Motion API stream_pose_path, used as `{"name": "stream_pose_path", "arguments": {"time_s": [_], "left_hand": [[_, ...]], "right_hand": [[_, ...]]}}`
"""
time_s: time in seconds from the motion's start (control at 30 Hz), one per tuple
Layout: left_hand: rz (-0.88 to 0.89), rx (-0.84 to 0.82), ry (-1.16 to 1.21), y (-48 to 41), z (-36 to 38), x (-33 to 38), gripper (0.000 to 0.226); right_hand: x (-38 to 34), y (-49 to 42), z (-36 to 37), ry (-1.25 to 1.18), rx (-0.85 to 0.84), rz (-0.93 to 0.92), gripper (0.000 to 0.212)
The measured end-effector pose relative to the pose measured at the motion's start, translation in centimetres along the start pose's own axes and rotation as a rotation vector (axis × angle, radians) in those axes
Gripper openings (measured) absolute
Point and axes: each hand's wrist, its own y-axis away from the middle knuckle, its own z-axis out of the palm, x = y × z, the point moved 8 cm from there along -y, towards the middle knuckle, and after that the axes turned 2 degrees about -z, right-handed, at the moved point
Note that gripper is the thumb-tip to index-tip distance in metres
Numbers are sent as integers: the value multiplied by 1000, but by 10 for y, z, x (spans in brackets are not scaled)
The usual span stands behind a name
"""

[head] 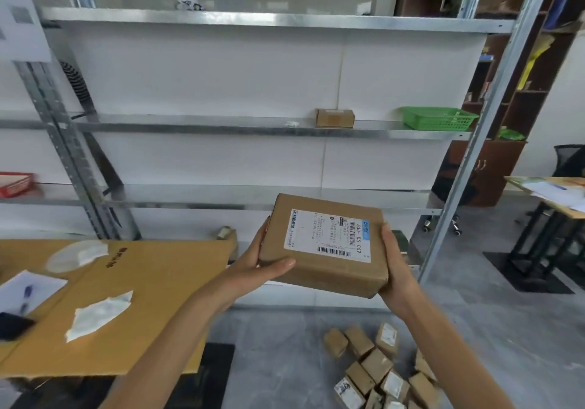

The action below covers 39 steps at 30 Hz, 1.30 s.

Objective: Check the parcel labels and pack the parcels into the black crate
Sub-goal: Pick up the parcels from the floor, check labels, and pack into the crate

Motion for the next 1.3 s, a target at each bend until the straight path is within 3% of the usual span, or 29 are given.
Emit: {"name": "stream_pose_path", "arguments": {"time_s": [0.13,0.27,0.37,0.43,0.57,0.73,0.83,1.0,1.17,1.3], "left_hand": [[-85,117,8,39,-20,-22,110],[-67,189,21,76,-32,-41,102],[-69,264,49,110,-46,-54,84],[-59,317,36,135,-60,-58,79],[-52,392,59,184,-98,-68,91],[-47,430,74,250,-157,-78,101],[-39,453,73,292,-199,-85,93],[-61,494,27,367,-275,-112,55],[-115,520,16,437,-335,-150,57],[-162,538,16,470,-372,-183,59]], "right_hand": [[12,3,26,152,11,-13,44],[34,11,47,305,-5,30,54],[58,26,74,319,-100,126,71],[70,38,98,313,-188,143,65],[88,67,155,379,-334,131,46],[114,107,232,412,-499,57,43],[134,132,279,398,-499,41,42],[181,183,361,381,-453,63,43],[241,225,426,409,-399,132,45],[290,243,467,351,-482,234,57]]}}
